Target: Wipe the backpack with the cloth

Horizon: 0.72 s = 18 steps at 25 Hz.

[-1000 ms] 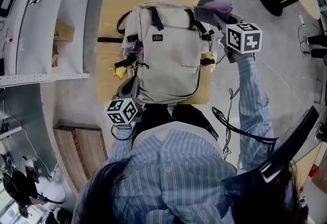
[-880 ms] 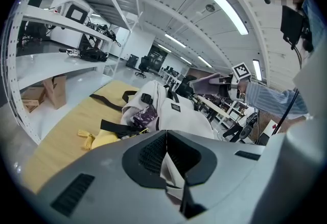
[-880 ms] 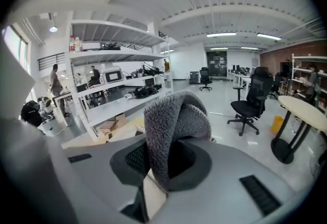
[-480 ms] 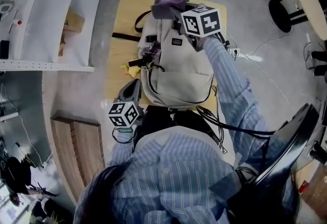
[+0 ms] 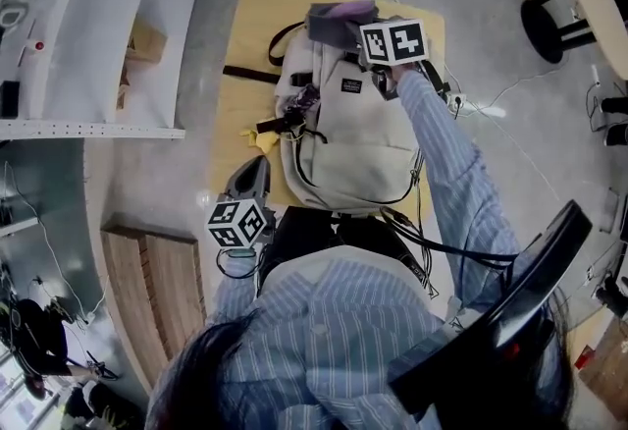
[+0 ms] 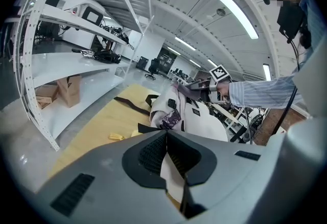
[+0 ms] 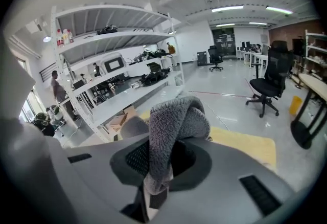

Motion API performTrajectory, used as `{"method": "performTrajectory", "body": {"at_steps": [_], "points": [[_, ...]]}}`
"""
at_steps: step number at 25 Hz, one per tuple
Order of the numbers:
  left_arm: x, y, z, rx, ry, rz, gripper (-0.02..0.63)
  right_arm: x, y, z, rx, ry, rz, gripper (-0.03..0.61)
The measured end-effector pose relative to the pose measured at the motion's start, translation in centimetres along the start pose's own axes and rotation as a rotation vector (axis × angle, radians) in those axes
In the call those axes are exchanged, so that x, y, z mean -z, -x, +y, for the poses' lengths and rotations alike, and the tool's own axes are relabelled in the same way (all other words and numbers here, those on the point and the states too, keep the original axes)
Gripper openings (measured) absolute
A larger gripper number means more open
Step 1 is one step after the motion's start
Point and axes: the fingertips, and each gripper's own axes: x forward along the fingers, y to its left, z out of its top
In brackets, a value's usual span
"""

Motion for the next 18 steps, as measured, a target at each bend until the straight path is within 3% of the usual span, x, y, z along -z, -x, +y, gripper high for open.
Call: {"method": "performTrajectory", "body": {"at_steps": [4, 8, 18], "points": [[-0.3, -0.8, -0.1, 0.016, -0.021, 0.01, 0.005, 1.6, 2.7, -4.0, 0.048, -0.064, -0.009, 0.049], [-0.9, -2.1, -1.5, 0.051, -0.05, 0.017, 0.005, 3.7, 6.2, -8.8, 0.153, -0.108, -0.004, 0.049], [-1.0, -3.2, -6.1, 0.104, -0.094, 0.034, 0.005, 12.2, 15.3, -16.6, 0.284, -0.326, -0.024, 0.049]]}}
